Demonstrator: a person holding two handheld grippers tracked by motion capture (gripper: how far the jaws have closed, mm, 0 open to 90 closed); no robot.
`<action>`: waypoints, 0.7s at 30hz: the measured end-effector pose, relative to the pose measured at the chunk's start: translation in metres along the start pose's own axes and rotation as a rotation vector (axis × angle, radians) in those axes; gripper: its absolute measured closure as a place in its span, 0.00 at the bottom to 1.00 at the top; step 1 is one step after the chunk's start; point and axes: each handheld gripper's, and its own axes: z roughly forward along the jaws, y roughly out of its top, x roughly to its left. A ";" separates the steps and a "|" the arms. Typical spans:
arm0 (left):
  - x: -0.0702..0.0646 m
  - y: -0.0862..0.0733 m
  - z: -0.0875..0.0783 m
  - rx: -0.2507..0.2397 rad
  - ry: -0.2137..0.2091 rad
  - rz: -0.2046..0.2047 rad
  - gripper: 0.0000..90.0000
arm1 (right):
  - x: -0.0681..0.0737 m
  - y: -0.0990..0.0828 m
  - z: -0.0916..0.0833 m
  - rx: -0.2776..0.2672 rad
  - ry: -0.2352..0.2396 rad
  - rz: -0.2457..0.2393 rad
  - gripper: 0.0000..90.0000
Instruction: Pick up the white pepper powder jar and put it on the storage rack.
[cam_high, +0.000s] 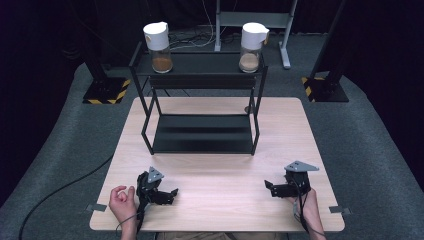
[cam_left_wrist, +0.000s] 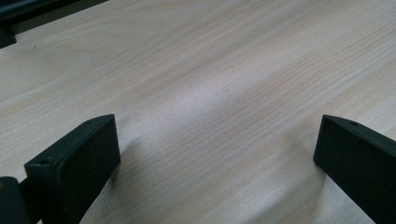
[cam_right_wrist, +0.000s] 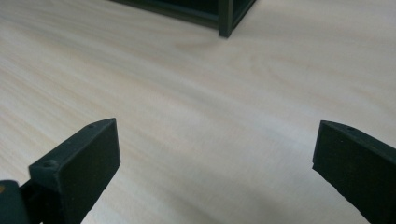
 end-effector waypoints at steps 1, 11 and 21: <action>0.000 0.000 0.000 -0.001 0.000 -0.001 0.00 | 0.003 -0.005 0.001 0.000 -0.013 0.003 0.00; 0.000 0.000 0.000 0.000 0.000 0.000 0.00 | 0.011 -0.034 0.002 -0.040 -0.043 0.005 0.00; 0.000 0.000 0.000 -0.001 0.000 0.000 0.00 | 0.015 -0.033 0.004 -0.033 -0.064 0.004 0.00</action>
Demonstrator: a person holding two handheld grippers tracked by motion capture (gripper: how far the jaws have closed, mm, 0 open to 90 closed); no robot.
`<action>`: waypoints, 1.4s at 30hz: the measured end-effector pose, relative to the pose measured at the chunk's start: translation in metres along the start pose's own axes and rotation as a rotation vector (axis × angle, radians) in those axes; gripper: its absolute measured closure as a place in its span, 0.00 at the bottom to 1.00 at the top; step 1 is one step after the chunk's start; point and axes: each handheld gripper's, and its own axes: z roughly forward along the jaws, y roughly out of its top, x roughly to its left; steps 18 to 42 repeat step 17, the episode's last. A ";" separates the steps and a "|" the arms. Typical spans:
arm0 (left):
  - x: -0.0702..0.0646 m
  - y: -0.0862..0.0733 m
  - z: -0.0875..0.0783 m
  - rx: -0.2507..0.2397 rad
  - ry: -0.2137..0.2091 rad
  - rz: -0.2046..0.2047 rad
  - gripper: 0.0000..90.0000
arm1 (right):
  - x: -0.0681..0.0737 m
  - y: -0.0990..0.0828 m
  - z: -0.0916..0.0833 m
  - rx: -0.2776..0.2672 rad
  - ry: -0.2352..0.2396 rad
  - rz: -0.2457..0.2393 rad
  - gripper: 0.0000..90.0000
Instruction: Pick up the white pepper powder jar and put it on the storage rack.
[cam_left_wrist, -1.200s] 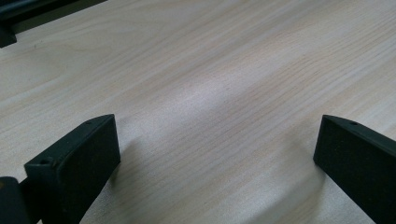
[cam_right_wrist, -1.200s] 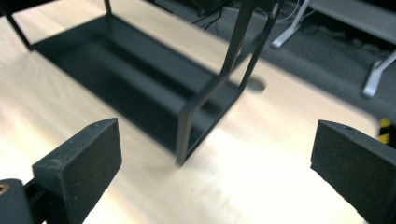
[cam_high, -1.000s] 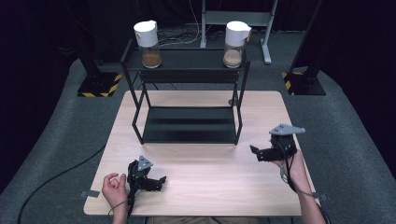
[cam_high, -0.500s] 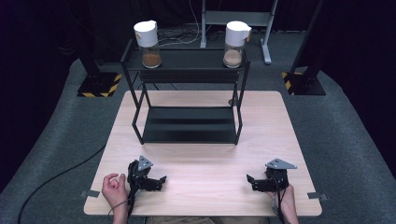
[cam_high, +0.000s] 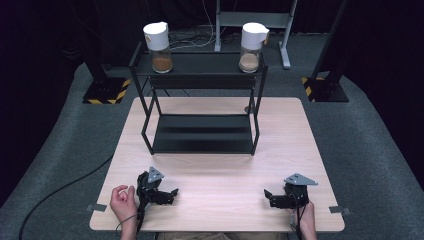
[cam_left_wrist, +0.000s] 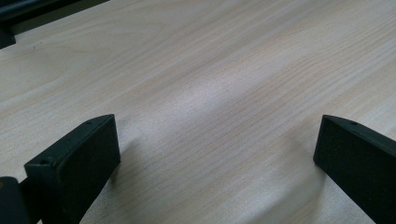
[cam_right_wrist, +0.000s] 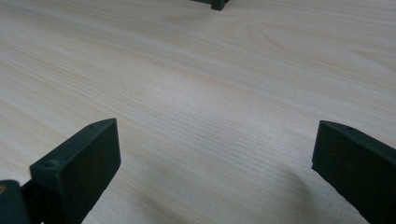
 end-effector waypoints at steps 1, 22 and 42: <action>0.000 0.000 0.000 0.000 0.000 0.000 0.00 | 0.002 -0.001 0.000 -0.004 -0.008 -0.005 0.01; 0.000 0.000 0.000 0.000 0.000 0.000 0.00 | 0.014 0.005 0.003 0.028 -0.053 -0.052 0.00; 0.000 0.000 0.000 0.000 0.000 0.000 0.00 | 0.014 0.005 0.003 0.028 -0.053 -0.052 0.00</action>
